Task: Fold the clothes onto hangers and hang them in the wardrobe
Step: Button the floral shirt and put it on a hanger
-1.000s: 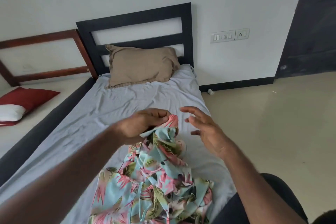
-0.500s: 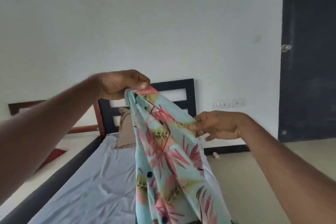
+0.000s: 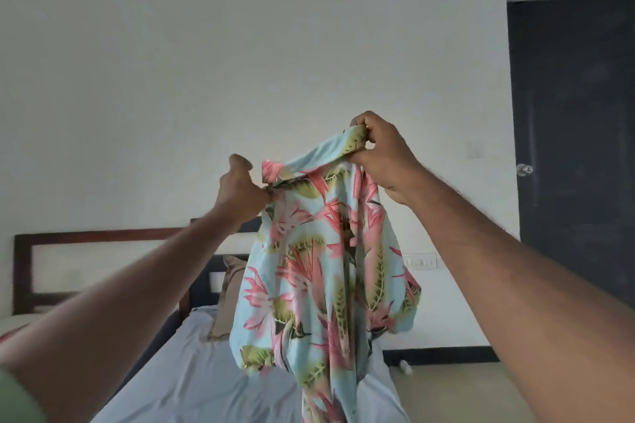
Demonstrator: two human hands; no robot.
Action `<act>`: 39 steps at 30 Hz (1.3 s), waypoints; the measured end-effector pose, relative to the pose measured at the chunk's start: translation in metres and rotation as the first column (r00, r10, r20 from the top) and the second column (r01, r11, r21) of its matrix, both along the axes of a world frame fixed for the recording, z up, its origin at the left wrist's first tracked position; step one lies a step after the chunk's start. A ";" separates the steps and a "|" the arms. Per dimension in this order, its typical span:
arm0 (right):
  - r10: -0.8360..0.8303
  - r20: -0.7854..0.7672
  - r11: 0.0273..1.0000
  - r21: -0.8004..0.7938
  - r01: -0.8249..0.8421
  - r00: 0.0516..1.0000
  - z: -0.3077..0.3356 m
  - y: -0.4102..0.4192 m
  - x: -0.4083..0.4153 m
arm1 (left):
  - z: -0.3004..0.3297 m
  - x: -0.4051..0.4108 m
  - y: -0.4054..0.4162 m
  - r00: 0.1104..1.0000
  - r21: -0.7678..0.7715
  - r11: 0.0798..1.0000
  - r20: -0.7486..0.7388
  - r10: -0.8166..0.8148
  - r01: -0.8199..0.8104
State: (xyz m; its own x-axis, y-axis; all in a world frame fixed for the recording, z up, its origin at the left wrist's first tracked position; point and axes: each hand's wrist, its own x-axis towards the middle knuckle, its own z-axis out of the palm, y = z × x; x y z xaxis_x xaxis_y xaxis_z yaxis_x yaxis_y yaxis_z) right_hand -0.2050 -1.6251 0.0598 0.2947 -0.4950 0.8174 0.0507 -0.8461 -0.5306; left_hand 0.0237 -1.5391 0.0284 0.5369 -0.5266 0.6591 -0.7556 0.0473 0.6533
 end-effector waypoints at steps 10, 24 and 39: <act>-0.354 0.066 0.935 0.042 0.352 0.933 -0.008 -0.016 -0.025 | 0.030 0.021 0.016 0.899 -0.117 0.901 -0.093 -0.428 0.417; -0.426 -0.072 0.877 0.215 0.431 0.902 -0.046 -0.046 -0.027 | 0.047 0.073 0.047 0.885 0.017 0.998 0.463 0.046 -0.060; -0.675 0.166 0.685 -0.221 0.695 0.719 -0.038 -0.016 -0.014 | 0.052 0.106 0.088 0.895 -0.279 0.958 0.405 0.187 -0.074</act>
State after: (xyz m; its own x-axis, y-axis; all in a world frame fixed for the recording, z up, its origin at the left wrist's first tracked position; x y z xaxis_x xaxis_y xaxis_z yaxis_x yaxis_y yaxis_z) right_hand -0.2193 -1.6407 0.0221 -0.1030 -0.3144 0.9437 -0.5700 -0.7589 -0.3151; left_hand 0.1297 -1.4513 0.0805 0.2295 -0.2591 0.9382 -0.9671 0.0479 0.2498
